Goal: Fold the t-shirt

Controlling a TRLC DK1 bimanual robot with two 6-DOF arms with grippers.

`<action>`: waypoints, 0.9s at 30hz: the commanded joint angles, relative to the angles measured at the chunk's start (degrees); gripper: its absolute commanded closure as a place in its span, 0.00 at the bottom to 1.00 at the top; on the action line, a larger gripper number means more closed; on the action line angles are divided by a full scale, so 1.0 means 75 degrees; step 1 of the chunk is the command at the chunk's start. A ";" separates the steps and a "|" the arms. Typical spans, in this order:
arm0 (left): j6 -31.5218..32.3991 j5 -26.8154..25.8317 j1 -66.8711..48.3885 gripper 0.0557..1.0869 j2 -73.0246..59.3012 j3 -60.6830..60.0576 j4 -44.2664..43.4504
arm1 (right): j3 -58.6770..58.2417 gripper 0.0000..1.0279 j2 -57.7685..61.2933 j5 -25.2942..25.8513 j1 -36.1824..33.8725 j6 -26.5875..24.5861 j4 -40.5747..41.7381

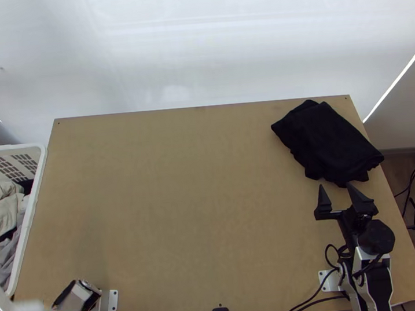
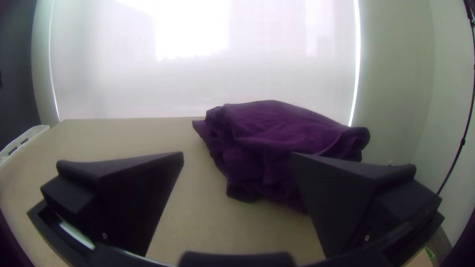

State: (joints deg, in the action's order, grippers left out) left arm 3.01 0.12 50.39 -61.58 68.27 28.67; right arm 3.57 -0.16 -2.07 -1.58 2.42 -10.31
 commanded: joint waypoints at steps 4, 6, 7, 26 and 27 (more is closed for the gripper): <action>-0.0260 0.0617 0.2867 0.05 -0.5043 0.2733 0.0256 | 0.0004 0.03 -0.0002 0.0006 -0.0011 0.0006 0.0015; -0.0424 0.0687 0.3113 0.05 -0.5922 0.3155 0.0268 | 0.0004 0.03 -0.0002 0.0006 -0.0035 0.0006 0.0015; -0.0459 0.0746 0.3160 0.05 -0.6262 0.3296 0.0233 | 0.0004 0.03 -0.0002 0.0006 -0.0058 0.0006 0.0015; -0.3319 0.0336 0.3113 0.17 -0.9953 0.4585 -0.1631 | 0.0004 0.03 0.0010 0.0006 -0.0093 0.0006 0.0003; -0.3330 0.0347 0.3090 0.31 -1.0023 0.4620 -0.1642 | 0.0004 0.03 0.0010 0.0006 -0.0093 0.0006 0.0003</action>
State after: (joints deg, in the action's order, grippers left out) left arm -19.42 2.63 73.80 -131.52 99.63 17.96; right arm 3.57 -0.12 -2.02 -2.28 2.35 -10.31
